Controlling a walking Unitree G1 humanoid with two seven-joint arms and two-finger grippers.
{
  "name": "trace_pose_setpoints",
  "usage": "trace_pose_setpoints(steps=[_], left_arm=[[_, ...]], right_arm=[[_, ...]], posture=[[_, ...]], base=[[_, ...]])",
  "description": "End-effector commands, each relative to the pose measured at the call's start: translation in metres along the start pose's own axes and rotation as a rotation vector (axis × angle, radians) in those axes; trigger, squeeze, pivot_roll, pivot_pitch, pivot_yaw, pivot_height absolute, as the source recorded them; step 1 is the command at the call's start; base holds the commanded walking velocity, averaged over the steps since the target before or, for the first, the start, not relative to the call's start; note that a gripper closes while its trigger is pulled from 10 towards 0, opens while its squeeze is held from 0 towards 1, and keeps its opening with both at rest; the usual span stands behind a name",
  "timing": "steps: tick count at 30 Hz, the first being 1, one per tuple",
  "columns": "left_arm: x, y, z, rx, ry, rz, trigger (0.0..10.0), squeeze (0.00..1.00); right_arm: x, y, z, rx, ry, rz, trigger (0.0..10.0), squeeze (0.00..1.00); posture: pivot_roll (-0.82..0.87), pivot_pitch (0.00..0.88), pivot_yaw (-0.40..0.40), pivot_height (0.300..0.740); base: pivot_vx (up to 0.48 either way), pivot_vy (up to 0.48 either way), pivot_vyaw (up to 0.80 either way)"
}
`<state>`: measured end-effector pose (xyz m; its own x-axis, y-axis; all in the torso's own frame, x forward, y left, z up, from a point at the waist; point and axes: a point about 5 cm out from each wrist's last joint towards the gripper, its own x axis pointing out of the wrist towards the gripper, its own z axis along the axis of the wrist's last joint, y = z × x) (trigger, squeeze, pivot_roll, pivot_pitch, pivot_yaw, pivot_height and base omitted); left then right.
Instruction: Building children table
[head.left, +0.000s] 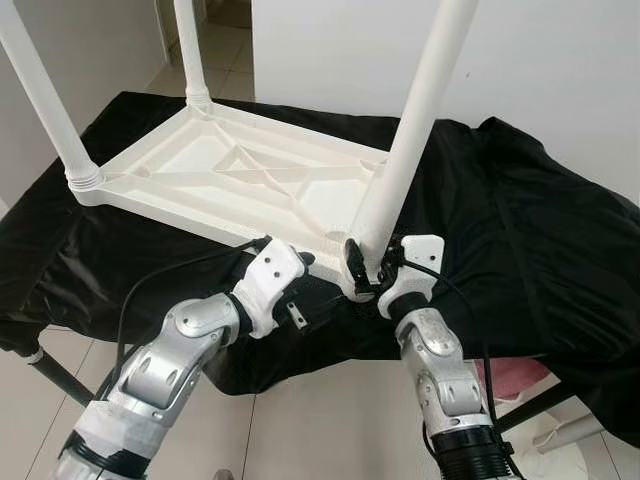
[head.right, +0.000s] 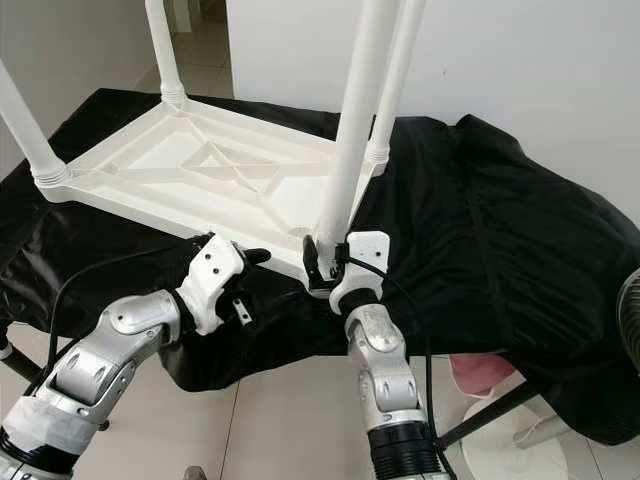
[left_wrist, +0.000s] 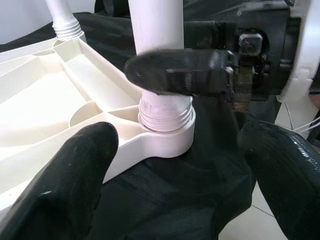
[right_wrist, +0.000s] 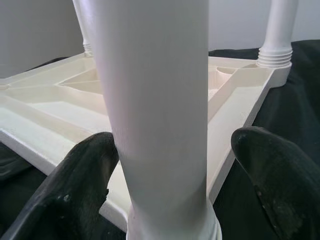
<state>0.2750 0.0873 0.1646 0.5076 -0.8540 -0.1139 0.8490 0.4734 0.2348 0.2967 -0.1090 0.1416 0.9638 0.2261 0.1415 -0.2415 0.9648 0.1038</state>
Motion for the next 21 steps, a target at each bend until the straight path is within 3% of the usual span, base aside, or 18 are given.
trace_pose_setpoints(steps=[1, 4, 5, 7, 8, 18, 21], left_arm=[[-0.001, -0.003, 0.002, 0.007, -0.006, -0.054, 10.0, 0.00], [-0.001, -0.003, 0.002, 0.006, -0.007, -0.050, 10.0, 0.00], [-0.001, -0.003, 0.002, 0.009, -0.005, -0.051, 10.0, 0.00], [-0.001, -0.003, 0.002, 0.010, -0.003, -0.052, 10.0, 0.00], [-0.001, -0.003, 0.001, 0.012, -0.001, -0.052, 10.0, 0.00], [0.000, 0.002, 0.002, 0.022, 0.004, -0.029, 10.0, 0.00], [0.002, 0.001, 0.003, 0.029, 0.003, -0.037, 10.0, 0.00]], right_arm=[[-0.005, -0.004, -0.003, -0.006, 0.005, 0.034, 10.0, 1.00], [-0.008, -0.008, -0.006, -0.024, 0.019, 0.087, 10.0, 1.00], [-0.008, -0.011, -0.008, -0.020, 0.027, 0.109, 10.0, 0.82], [-0.008, -0.012, -0.009, -0.016, 0.033, 0.123, 10.0, 0.82], [-0.007, -0.013, -0.009, -0.014, 0.030, 0.149, 10.0, 0.00], [0.005, -0.020, -0.002, -0.056, 0.028, 0.287, 10.0, 0.00], [0.014, -0.021, 0.003, -0.099, 0.043, 0.415, 10.0, 0.00]], posture=[[0.02, 0.004, -0.063, 0.740], [0.02, 0.007, -0.064, 0.740], [0.02, 0.008, -0.063, 0.740], [0.02, 0.009, -0.063, 0.740], [0.02, 0.010, -0.064, 0.740], [0.01, 0.023, -0.055, 0.740], [0.01, 0.026, -0.055, 0.740]], base=[[0.000, 0.000, 0.00], [0.000, 0.000, 0.00], [0.000, 0.000, 0.00], [0.000, 0.000, 0.00], [0.000, 0.000, 0.00], [0.000, 0.000, 0.00], [0.000, 0.000, 0.00]])
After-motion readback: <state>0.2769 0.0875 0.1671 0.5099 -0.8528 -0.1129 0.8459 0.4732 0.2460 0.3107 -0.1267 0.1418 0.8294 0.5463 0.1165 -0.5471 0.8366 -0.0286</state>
